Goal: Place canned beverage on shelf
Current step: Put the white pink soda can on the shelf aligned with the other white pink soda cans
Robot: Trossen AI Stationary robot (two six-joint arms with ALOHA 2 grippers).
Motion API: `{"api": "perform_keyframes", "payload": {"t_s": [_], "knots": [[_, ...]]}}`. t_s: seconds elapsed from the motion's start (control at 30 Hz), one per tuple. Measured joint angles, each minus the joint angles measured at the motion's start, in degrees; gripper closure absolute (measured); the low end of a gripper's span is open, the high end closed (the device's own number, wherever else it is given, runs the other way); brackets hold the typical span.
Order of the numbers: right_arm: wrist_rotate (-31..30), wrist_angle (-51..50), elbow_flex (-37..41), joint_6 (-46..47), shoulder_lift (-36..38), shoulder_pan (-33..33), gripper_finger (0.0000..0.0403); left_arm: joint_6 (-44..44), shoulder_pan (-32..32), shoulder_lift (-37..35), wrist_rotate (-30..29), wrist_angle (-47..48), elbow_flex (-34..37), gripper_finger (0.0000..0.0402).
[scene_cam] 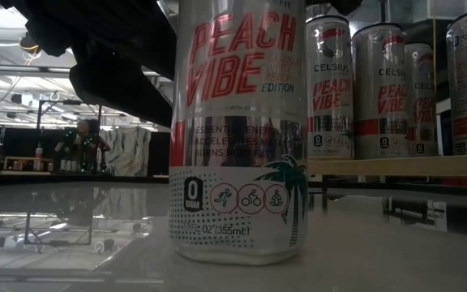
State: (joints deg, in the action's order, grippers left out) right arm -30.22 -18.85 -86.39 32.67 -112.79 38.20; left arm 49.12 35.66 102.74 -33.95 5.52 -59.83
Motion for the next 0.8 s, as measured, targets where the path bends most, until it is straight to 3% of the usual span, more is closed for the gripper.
{"api": "perform_keyframes", "payload": {"t_s": [0.27,0.5,0.8], "knots": [[0.21,1.79,0.0,-0.14,0.0,-0.54,0.0113,-0.02,-0.02,0.0,-0.09,0.0,0.0,0.007],[1.29,2.08,0.0,-0.32,0.0,-0.77,0.0165,-0.08,-0.13,0.0,-0.63,0.0,0.0,0.007],[2.04,0.55,0.11,-0.15,4.18,-0.71,0.0152,-0.13,-0.13,0.0,-2.68,0.0,0.0,0.007]]}}
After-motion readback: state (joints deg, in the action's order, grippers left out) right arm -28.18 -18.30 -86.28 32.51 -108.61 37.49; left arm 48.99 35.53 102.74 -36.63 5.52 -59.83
